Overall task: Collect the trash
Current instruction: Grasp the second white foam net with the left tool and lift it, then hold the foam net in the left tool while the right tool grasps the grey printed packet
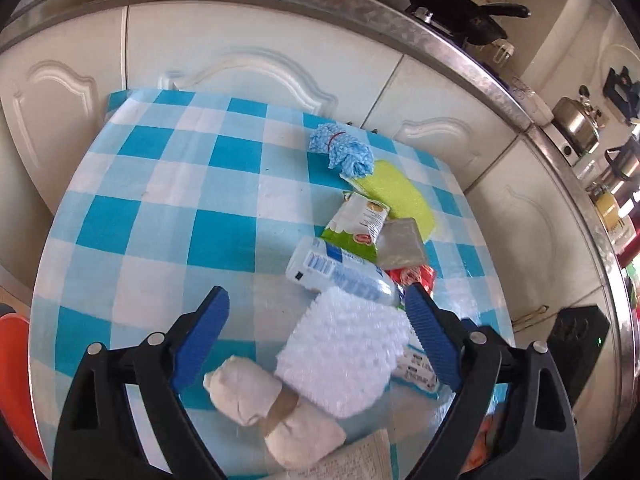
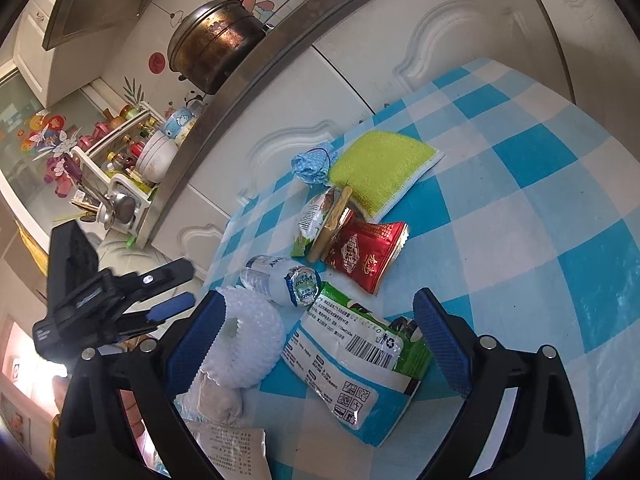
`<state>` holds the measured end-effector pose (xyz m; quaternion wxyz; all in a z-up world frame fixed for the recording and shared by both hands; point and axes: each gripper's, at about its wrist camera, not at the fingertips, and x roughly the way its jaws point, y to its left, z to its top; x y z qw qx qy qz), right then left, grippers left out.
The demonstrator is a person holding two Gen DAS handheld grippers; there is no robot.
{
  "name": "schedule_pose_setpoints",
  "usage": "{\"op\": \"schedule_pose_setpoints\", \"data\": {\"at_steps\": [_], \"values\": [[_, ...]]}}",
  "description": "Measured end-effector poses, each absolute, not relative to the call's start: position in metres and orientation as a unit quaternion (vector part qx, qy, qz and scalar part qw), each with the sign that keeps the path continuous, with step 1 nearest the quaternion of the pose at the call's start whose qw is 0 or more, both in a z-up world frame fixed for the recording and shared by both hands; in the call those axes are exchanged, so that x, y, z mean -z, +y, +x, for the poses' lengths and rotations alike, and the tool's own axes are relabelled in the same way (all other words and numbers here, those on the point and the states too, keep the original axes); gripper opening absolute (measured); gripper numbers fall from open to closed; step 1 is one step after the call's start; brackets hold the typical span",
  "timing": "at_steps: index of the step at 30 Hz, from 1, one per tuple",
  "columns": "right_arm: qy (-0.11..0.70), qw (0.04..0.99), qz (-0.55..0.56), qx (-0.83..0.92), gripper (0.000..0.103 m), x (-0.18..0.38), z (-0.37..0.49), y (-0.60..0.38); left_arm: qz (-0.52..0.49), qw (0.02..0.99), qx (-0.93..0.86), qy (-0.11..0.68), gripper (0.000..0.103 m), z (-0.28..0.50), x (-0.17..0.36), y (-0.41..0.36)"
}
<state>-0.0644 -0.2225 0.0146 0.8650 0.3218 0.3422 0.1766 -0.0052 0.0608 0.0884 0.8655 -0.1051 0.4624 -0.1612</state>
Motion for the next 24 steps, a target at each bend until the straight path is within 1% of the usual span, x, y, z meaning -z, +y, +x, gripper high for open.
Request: {"op": "schedule_pose_setpoints", "data": {"at_steps": [5,8,11,13,14,16,21,24], "values": [[0.357,0.866,0.298,-0.185,0.094,-0.017,-0.065,-0.221,-0.038,0.867,0.192,0.459,0.090,-0.033,-0.079,0.048],[0.386,0.862,0.258,-0.206,0.094,-0.014,-0.064,-0.212,0.002,0.871,0.191,0.453,0.090,-0.034,-0.070,0.038],[0.410,0.864,0.204,-0.209,0.094,-0.010,-0.066,-0.200,0.030,0.866,0.185,0.464,0.089,-0.029,-0.057,0.029],[0.415,0.871,0.161,-0.208,0.094,-0.010,-0.069,-0.190,0.038,0.866,0.184,0.463,0.077,-0.027,-0.051,0.025],[0.415,0.875,0.143,-0.205,0.094,-0.011,-0.071,-0.186,0.040,0.865,0.183,0.465,0.074,-0.026,-0.049,0.023],[0.413,0.882,0.118,-0.191,0.094,-0.012,-0.073,-0.182,0.039,0.864,0.178,0.470,0.061,-0.023,-0.045,0.022],[0.412,0.889,0.086,-0.180,0.094,-0.011,-0.072,-0.175,0.027,0.868,0.162,0.468,0.054,-0.023,-0.046,0.027],[0.409,0.891,0.075,-0.184,0.094,-0.012,-0.072,-0.170,0.005,0.877,0.154,0.455,0.052,-0.028,-0.061,0.036]]}}
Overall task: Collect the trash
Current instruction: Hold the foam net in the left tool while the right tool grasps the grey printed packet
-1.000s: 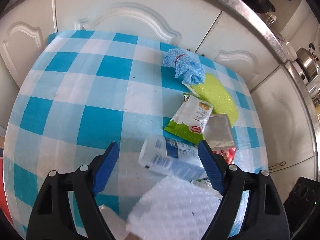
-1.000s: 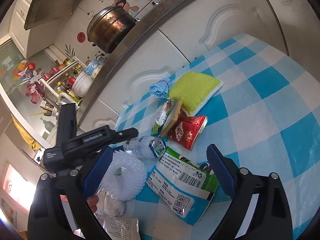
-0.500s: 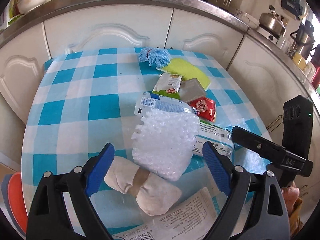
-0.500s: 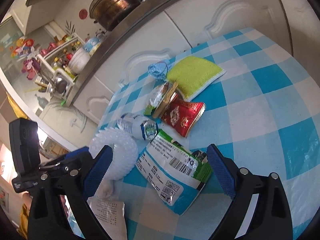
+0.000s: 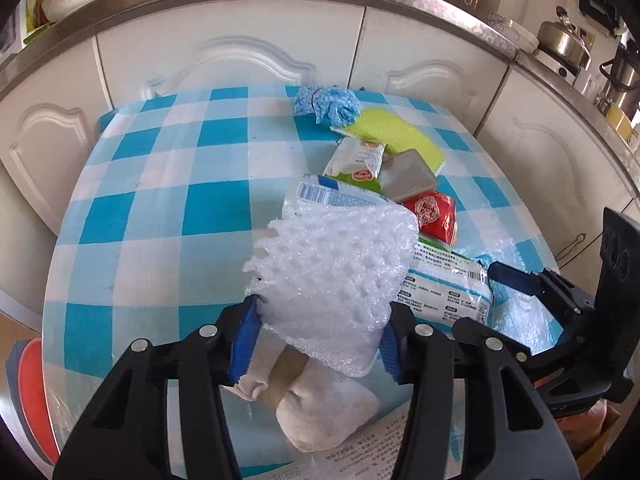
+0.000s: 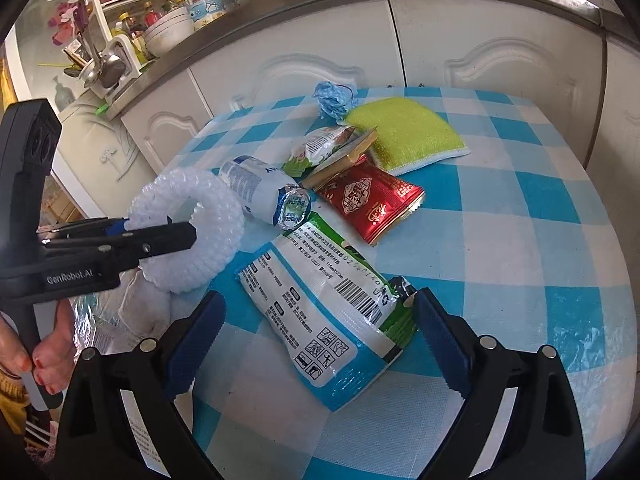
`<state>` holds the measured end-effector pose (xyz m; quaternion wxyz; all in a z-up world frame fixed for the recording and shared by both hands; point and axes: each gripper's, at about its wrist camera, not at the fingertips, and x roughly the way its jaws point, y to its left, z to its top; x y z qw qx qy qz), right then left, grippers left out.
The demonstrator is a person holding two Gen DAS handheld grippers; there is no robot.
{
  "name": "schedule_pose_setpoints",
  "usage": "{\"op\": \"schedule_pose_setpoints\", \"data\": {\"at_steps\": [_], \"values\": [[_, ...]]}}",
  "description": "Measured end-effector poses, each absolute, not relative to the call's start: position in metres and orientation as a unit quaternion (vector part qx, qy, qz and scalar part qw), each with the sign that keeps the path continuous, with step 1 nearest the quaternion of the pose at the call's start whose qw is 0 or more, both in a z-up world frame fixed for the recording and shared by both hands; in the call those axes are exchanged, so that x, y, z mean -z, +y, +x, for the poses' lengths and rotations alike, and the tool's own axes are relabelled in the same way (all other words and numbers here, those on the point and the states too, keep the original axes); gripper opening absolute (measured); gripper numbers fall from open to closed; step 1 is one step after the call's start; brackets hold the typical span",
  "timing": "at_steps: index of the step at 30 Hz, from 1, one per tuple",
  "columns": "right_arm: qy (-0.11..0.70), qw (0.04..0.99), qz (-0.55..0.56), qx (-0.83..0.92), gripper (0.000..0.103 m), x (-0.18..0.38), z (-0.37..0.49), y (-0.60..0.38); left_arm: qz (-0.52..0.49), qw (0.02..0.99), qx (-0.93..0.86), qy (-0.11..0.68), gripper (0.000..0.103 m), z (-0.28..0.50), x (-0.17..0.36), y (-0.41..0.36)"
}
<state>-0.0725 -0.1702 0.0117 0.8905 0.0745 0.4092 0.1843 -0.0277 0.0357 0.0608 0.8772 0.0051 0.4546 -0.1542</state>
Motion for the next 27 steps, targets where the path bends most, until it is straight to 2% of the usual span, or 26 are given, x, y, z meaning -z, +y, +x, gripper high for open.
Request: {"op": "schedule_pose_setpoints", "data": {"at_steps": [6,9,13,23,27], "values": [[0.374,0.897,0.119,-0.201,0.094,-0.026,-0.078,-0.180,-0.034,0.898,0.139,0.417,0.052,-0.052,-0.101,0.061],[0.350,0.895,0.144,-0.236,0.094,-0.038,-0.084,-0.179,-0.058,0.902,0.126,0.410,0.052,-0.067,-0.111,0.080],[0.358,0.878,0.138,-0.286,0.094,-0.041,-0.088,-0.160,-0.076,0.902,0.098,0.413,0.052,-0.086,-0.111,0.107],[0.384,0.836,-0.038,-0.389,0.094,-0.031,-0.138,-0.063,-0.104,0.896,0.066,0.426,0.052,-0.136,-0.099,0.168],[0.391,0.836,-0.069,-0.379,0.094,-0.028,-0.149,-0.052,-0.114,0.895,0.068,0.427,0.052,-0.150,-0.096,0.187]]}}
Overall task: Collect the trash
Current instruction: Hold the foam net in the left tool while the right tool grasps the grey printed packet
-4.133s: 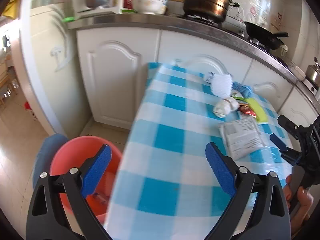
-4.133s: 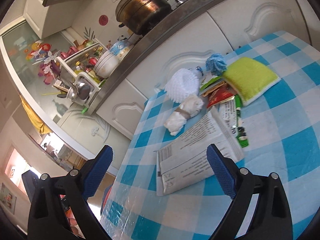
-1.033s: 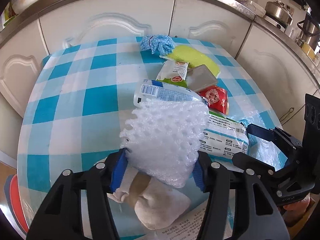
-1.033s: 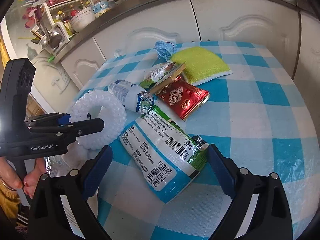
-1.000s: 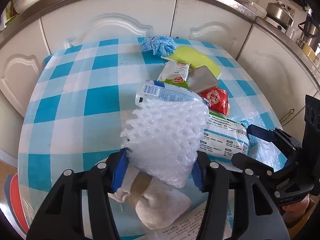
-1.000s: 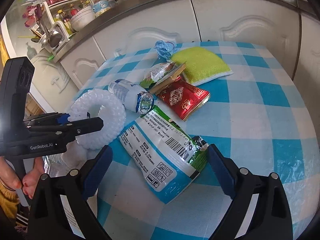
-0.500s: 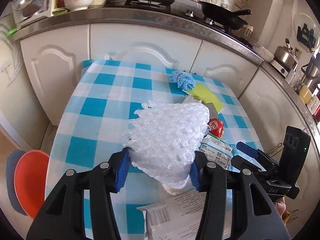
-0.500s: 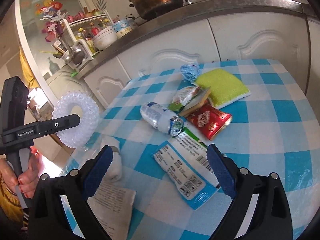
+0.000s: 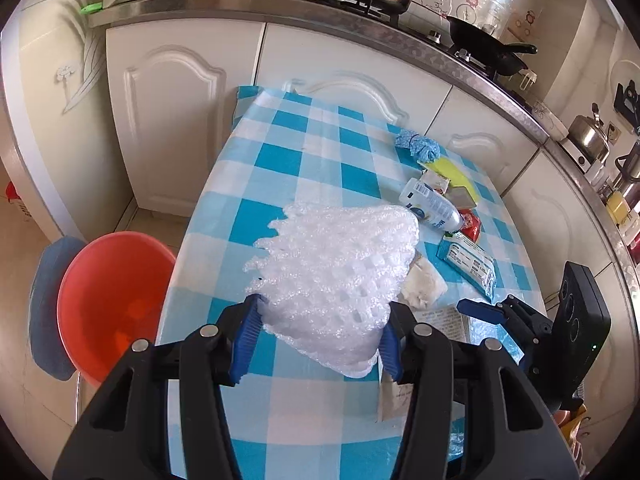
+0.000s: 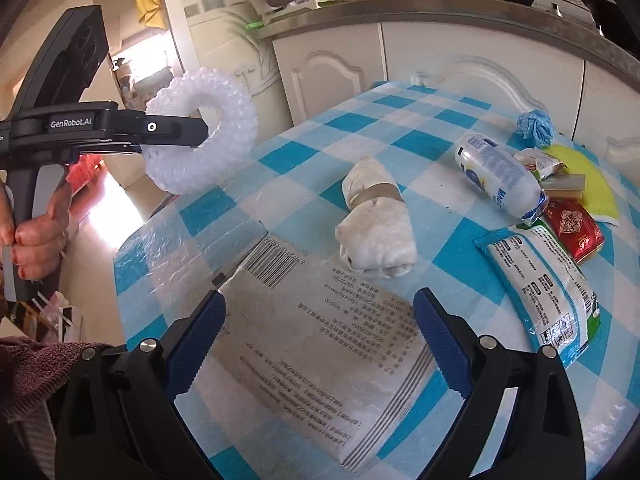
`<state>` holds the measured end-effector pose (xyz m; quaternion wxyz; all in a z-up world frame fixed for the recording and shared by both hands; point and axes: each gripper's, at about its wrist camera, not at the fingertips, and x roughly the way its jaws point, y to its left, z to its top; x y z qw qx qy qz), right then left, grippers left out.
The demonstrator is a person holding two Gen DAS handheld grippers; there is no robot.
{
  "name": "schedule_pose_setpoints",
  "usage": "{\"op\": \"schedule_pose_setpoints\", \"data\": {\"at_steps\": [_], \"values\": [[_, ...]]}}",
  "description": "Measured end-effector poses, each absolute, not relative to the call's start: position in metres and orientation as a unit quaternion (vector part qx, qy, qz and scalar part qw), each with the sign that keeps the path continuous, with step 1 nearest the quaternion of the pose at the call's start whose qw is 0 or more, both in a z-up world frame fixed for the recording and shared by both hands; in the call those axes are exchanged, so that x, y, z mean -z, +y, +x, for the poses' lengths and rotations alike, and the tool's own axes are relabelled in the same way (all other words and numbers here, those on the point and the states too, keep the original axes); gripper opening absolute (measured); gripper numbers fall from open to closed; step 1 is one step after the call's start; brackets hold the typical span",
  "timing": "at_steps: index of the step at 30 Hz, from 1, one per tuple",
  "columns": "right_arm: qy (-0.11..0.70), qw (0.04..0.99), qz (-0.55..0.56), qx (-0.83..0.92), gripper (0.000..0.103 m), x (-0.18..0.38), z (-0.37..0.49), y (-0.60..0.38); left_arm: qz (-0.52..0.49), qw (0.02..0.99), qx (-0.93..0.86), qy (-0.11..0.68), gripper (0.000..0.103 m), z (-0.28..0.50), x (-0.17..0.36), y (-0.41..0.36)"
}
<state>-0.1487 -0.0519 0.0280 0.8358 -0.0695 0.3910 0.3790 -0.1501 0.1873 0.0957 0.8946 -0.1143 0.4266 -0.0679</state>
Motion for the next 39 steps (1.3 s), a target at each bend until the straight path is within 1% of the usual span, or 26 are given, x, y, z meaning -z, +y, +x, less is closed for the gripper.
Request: {"op": "schedule_pose_setpoints", "data": {"at_steps": [4,7,13,16,22,30,34,39], "values": [[0.388,0.830,-0.115,-0.384,0.094,-0.026,-0.170,-0.048,-0.128,0.894,0.072,0.423,0.052,-0.161,-0.092,0.205],[0.383,0.839,-0.154,-0.354,0.094,-0.023,-0.180,-0.052,-0.144,0.892,0.078,0.422,0.052,-0.165,-0.088,0.215],[0.396,0.846,-0.185,-0.305,0.094,-0.016,-0.170,-0.057,-0.159,0.888,0.100,0.420,0.052,-0.165,-0.079,0.219],[0.407,0.836,-0.192,-0.315,0.094,-0.015,-0.169,-0.051,-0.164,0.887,0.109,0.417,0.053,-0.165,-0.077,0.223],[0.418,0.838,-0.162,-0.311,0.094,-0.013,-0.164,-0.035,-0.189,0.882,0.120,0.415,0.053,-0.166,-0.067,0.234],[0.455,0.843,-0.082,-0.276,0.094,-0.016,-0.149,-0.003,-0.207,0.879,0.131,0.409,0.053,-0.162,-0.059,0.242],[0.448,0.832,-0.089,-0.314,0.094,-0.031,-0.150,0.009,-0.215,0.878,0.130,0.407,0.053,-0.163,-0.057,0.252],[0.433,0.805,-0.174,-0.367,0.094,-0.039,-0.149,0.023,-0.227,0.877,0.129,0.404,0.053,-0.168,-0.054,0.266]]}}
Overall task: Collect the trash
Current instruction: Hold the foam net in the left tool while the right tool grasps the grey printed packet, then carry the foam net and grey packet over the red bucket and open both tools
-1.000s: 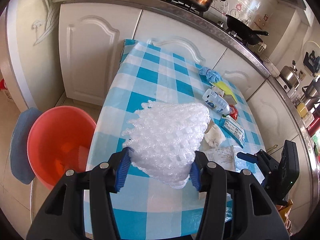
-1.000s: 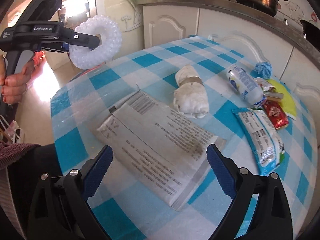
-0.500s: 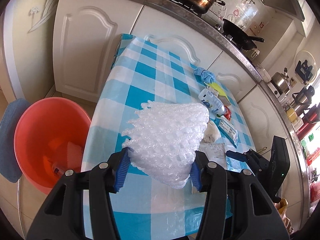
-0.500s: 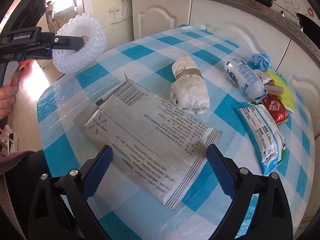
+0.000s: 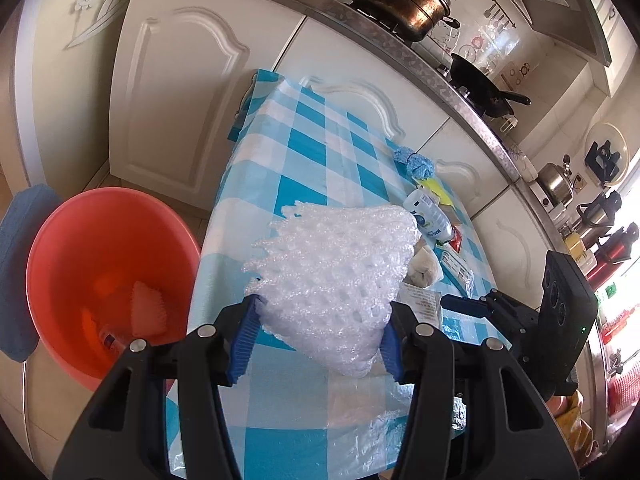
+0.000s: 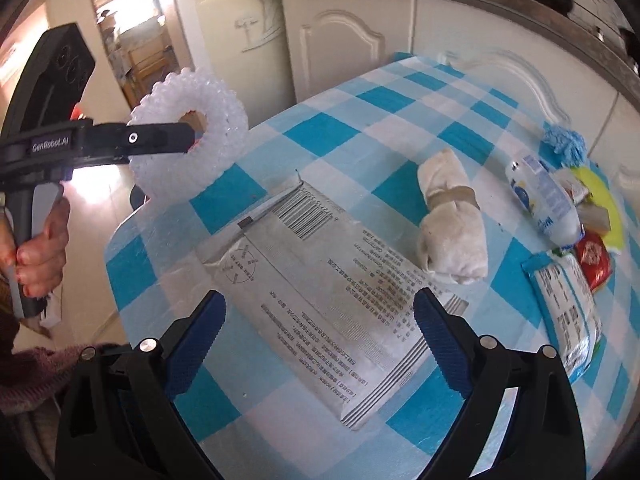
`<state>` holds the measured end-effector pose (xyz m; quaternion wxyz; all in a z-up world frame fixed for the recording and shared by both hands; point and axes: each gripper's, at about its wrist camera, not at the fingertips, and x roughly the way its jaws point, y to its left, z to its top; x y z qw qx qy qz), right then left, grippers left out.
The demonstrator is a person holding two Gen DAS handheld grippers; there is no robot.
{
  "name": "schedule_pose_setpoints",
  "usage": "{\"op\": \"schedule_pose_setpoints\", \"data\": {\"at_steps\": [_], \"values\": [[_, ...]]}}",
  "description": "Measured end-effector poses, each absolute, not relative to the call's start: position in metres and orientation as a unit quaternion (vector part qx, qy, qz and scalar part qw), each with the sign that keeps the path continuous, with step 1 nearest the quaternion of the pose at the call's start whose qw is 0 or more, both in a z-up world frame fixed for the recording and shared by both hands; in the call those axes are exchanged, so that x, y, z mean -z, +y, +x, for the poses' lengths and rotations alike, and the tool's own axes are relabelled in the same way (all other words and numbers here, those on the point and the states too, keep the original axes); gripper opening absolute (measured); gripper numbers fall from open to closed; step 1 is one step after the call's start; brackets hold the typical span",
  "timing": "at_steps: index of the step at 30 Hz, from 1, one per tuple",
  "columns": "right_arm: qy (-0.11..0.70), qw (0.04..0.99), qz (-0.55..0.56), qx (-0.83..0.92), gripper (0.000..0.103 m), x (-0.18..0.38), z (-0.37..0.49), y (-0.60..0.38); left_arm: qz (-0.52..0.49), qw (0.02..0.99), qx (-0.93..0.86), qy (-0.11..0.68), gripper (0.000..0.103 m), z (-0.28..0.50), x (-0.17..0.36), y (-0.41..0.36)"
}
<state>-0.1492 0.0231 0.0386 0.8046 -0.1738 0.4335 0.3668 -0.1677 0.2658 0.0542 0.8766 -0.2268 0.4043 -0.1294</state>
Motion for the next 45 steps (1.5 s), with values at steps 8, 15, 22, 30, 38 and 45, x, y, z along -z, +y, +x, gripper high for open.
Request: {"op": "schedule_pose_setpoints", "data": {"at_steps": [8,15,22,30,38,45], "values": [[0.447,0.744,-0.261,-0.423,0.094,-0.025,-0.129,0.036,-0.233,0.873,0.115,0.412,0.053,-0.176,-0.045,0.275],[0.436,0.712,-0.294,-0.466,0.098,-0.012,-0.117,0.044,-0.227,0.874,0.108,0.417,0.053,-0.173,-0.045,0.274],[0.428,0.724,-0.269,-0.469,0.099,-0.007,-0.112,0.045,-0.224,0.871,0.111,0.423,0.053,-0.165,-0.040,0.266],[0.436,0.770,-0.218,-0.411,0.084,-0.012,-0.122,0.040,-0.221,0.873,0.110,0.420,0.053,-0.162,-0.040,0.264],[0.438,0.809,-0.176,-0.351,0.073,-0.017,-0.139,0.035,-0.220,0.877,0.097,0.415,0.053,-0.167,-0.042,0.269],[0.433,0.834,-0.122,-0.320,0.070,-0.024,-0.139,0.026,-0.221,0.885,0.079,0.403,0.053,-0.175,-0.049,0.283]]}}
